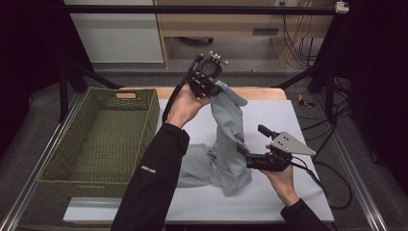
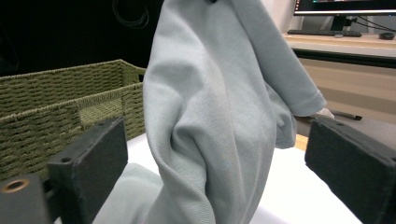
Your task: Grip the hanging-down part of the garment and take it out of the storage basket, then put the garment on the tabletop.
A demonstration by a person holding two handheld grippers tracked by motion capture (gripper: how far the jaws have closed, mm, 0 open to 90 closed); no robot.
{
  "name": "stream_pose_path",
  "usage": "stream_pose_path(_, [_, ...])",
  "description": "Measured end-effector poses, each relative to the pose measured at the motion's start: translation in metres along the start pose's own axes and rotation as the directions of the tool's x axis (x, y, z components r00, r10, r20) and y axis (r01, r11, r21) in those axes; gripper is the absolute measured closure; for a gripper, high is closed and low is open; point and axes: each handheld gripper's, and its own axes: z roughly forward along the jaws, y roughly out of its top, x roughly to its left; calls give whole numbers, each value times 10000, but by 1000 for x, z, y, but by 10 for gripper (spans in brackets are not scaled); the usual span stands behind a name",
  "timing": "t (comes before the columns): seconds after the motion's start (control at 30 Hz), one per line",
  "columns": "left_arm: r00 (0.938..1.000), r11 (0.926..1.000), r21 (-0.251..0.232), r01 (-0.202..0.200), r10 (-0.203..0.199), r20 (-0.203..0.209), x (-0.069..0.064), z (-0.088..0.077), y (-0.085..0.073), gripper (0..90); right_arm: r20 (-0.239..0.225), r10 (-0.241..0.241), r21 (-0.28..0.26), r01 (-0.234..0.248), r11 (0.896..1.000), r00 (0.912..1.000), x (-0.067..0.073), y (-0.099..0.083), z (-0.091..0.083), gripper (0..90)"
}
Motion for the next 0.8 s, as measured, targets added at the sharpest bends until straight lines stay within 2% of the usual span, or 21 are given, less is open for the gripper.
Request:
stream_pose_path(0.2, [9997, 10000, 88, -48, 46, 239, -4, 5, -12, 844, 202, 368, -1, -368, 9993, 9991, -8, -5, -10, 22])
stream_pose_path(0.23, [9996, 10000, 82, -24, 22, 290, -5, 5, -15, 844, 276, 261, -1, -261, 9997, 9993, -11, -7, -13, 19])
stream_pose_path(0.3, [9992, 9999, 3, 107, -107, 394, -6, 8, -20, 844, 255, 478, 21, -479, 9989, 9985, -12, -8, -16, 13])
stream_pose_path(0.33, [9990, 10000, 39, 25, -27, 445, -5, 9, -23, 843, 273, 404, 57, -406, 9992, 9988, -14, -9, -18, 11])
stream_pose_path(0.37, [9982, 9997, -78, 217, -212, 568, -7, 11, -27, 844, 308, 371, 8, -371, 9993, 9988, -15, -10, -18, 7])
stream_pose_path(0.4, [9980, 9999, -8, 149, -148, 607, -6, 12, -31, 843, 258, 471, 53, -473, 9989, 9986, -15, -11, -21, 5])
stream_pose_path(0.47, [9966, 9995, -89, 296, -288, 766, -8, 16, -41, 843, 283, 525, 89, -528, 9986, 9982, -17, -14, -25, 4])
stream_pose_path(0.5, [9964, 9994, -112, 317, -307, 793, -9, 17, -44, 843, 279, 399, -8, -399, 9992, 9988, -19, -16, -26, 4])
stream_pose_path(0.53, [9957, 9993, -107, 345, -335, 860, -10, 19, -50, 843, 325, 579, 6, -579, 9983, 9978, -18, -17, -27, 4])
stream_pose_path(0.6, [9939, 9992, -110, 389, -375, 1033, -12, 22, -58, 842, 386, 579, 68, -582, 9983, 9976, -20, -20, -30, 4])
stream_pose_path(0.7, [9921, 9994, -137, 331, -312, 1214, -15, 26, -70, 842, 386, 340, 113, -344, 9993, 9987, -26, -26, -34, 4])
stream_pose_path(0.73, [9917, 9992, -162, 363, -340, 1240, -16, 27, -74, 842, 435, 594, 223, -604, 9979, 9973, -25, -27, -36, 4])
stream_pose_path(0.77, [9909, 9985, -236, 501, -467, 1261, -17, 28, -77, 842, 414, 449, 209, -458, 9987, 9981, -27, -29, -37, 4])
stream_pose_path(0.8, [9916, 9985, -259, 489, -454, 1211, -19, 29, -80, 842, 463, 601, 242, -613, 9978, 9971, -27, -30, -38, 4])
